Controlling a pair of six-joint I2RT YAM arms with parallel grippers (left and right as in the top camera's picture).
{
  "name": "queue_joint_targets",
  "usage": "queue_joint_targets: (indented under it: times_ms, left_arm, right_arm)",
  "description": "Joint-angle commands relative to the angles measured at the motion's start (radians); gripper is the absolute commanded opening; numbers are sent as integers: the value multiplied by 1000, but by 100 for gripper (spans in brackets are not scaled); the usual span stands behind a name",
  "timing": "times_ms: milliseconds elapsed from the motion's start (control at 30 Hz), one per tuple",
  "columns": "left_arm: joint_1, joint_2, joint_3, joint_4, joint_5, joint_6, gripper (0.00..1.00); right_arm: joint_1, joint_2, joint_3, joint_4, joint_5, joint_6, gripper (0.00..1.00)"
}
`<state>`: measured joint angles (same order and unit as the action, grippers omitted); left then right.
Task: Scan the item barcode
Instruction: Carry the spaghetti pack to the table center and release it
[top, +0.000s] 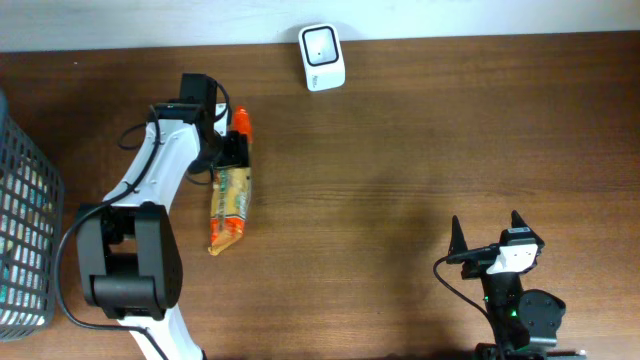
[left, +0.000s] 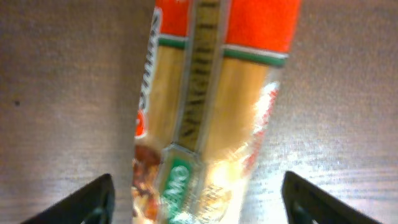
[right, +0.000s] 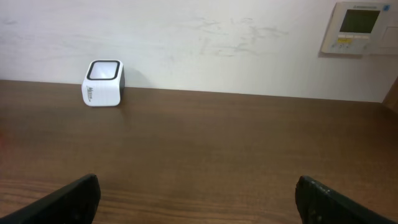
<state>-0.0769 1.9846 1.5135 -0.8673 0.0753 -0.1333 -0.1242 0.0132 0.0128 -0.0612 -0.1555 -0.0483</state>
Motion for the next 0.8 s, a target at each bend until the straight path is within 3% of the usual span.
queue_joint_targets:
  times_ms: [0,100,200,333,467,567,633,700,767]
  left_arm:
    - [19,-32,142,-96,13,0,96]
    - [79,-74,375,-206,3,50,99]
    - [202,-111,668,-277,-8,180,99]
    - [465,-133,860,-341,-99,101,99]
    - [784,-126,807,-362,-98,51,99]
    - [913,-113,671,-302,-98,68,100]
    - [955,-106,546,-212,-77,153,99]
    - [976,-92,387,-96,31,335,99]
    - [977,-82,291,-13,44,399,99]
  right_arm:
    - [-7,-4,-7,-3,9,3,99]
    - [-7,-4,-7,-3,9,3,99]
    - [-7,-4,-7,-3,9,4,99]
    - [-7,-4,-7,-3,9,3,99]
    - [-7,-4,-7,-3,9,3,99]
    - [-7,-4,-7,-3,9,4,99]
    - [-7,-4,-7,-3,9,3,99]
    - [-7,-4,-7,-3,9,4,99]
    - [-7,-4,-7,-3,9,4,99]
